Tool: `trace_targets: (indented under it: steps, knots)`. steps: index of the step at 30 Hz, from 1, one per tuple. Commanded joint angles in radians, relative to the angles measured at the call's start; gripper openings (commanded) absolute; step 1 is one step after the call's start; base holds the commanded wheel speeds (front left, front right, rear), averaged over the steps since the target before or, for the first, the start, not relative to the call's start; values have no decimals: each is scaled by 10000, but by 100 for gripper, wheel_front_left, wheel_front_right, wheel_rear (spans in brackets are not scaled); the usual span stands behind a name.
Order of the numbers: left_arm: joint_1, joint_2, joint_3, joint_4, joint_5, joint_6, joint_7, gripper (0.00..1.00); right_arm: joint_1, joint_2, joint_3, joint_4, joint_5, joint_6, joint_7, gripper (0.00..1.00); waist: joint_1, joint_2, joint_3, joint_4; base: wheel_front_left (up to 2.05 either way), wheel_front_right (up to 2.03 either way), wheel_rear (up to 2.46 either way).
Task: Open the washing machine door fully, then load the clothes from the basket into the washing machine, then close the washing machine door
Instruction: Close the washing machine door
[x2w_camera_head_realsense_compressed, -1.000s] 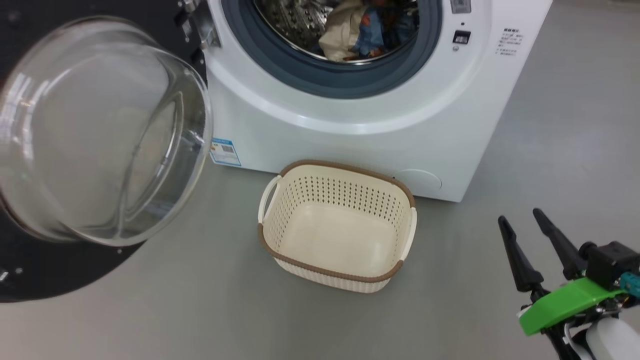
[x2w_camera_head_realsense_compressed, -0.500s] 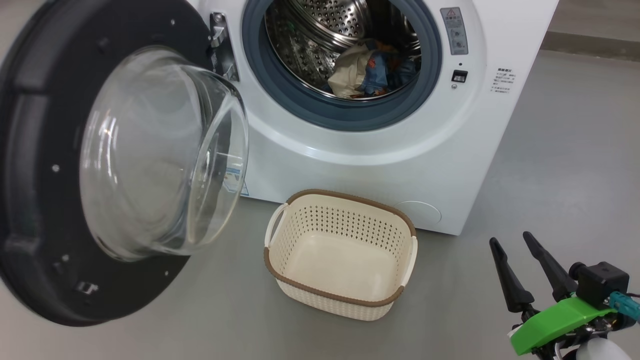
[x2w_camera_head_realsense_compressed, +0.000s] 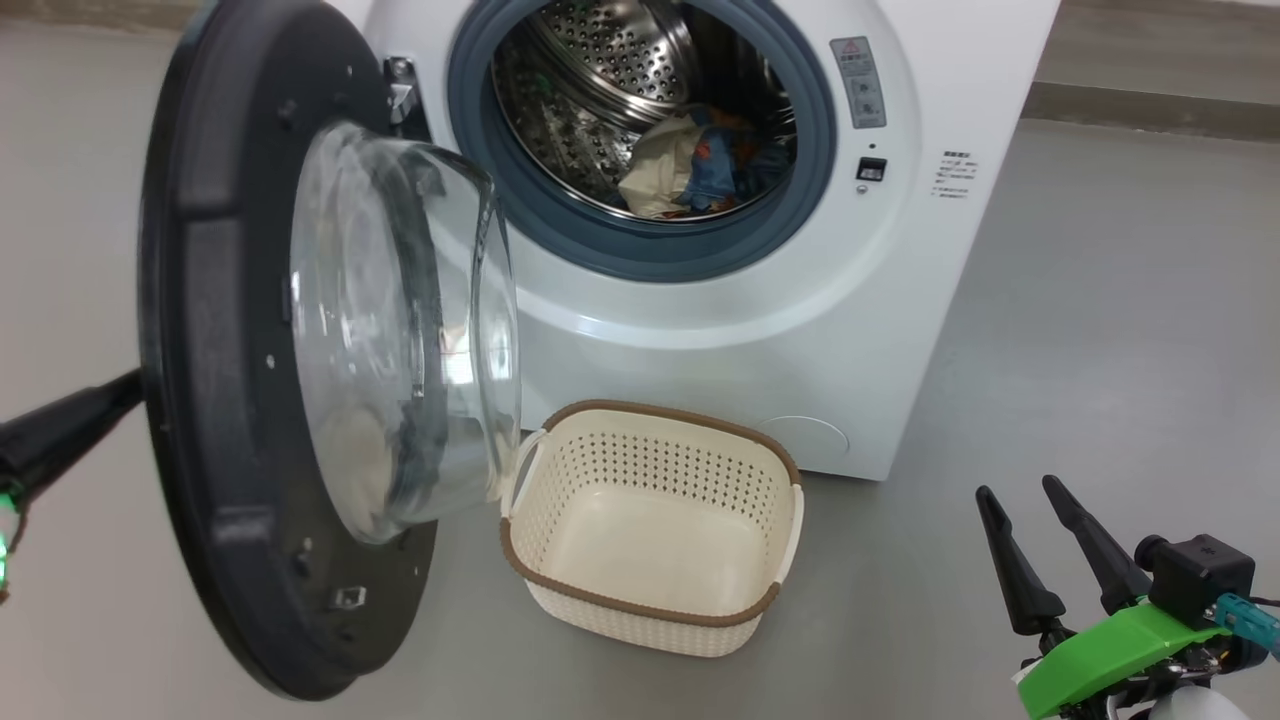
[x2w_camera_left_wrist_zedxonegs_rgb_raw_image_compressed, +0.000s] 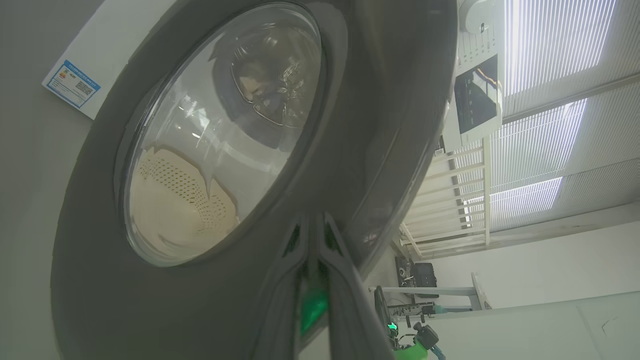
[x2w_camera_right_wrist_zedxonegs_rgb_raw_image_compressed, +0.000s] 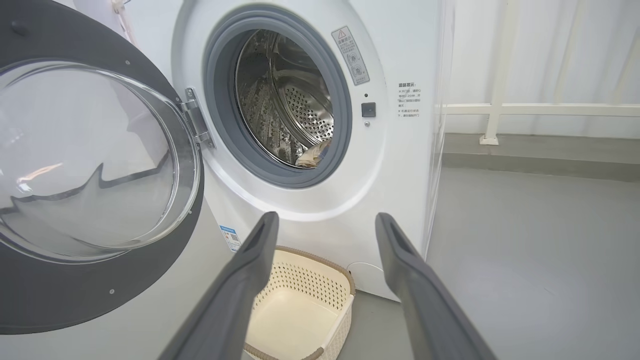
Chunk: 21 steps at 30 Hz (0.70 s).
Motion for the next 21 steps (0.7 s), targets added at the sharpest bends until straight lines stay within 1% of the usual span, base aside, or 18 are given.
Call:
trace_targets:
  steps: [1,5,6,13,21]
  knots:
    - [18,196,111,-740,-194,119,198,0,-99,-94,130,-230,69,73,-82,100,0,0,7,-270,0,0,0]
    - [275,-10,72,-1302,-235,313,237,0,-144,-40,123,-224,61,73,-82,100,0,0,29,-654,0,0,0]
    - [275,-10,72,-1302,-235,313,237,0,-144,-40,123,-224,61,73,-82,100,0,0,29,-654,0,0,0]
    - [538,-317,65,-1907,-238,478,102,0,-164,-8,121,-215,57,73,-82,100,0,0,80,-1354,0,0,0]
    - [480,-633,111,-1876,-325,284,-170,0,-226,22,114,-188,66,73,-82,100,0,0,73,-1945,0,0,0]
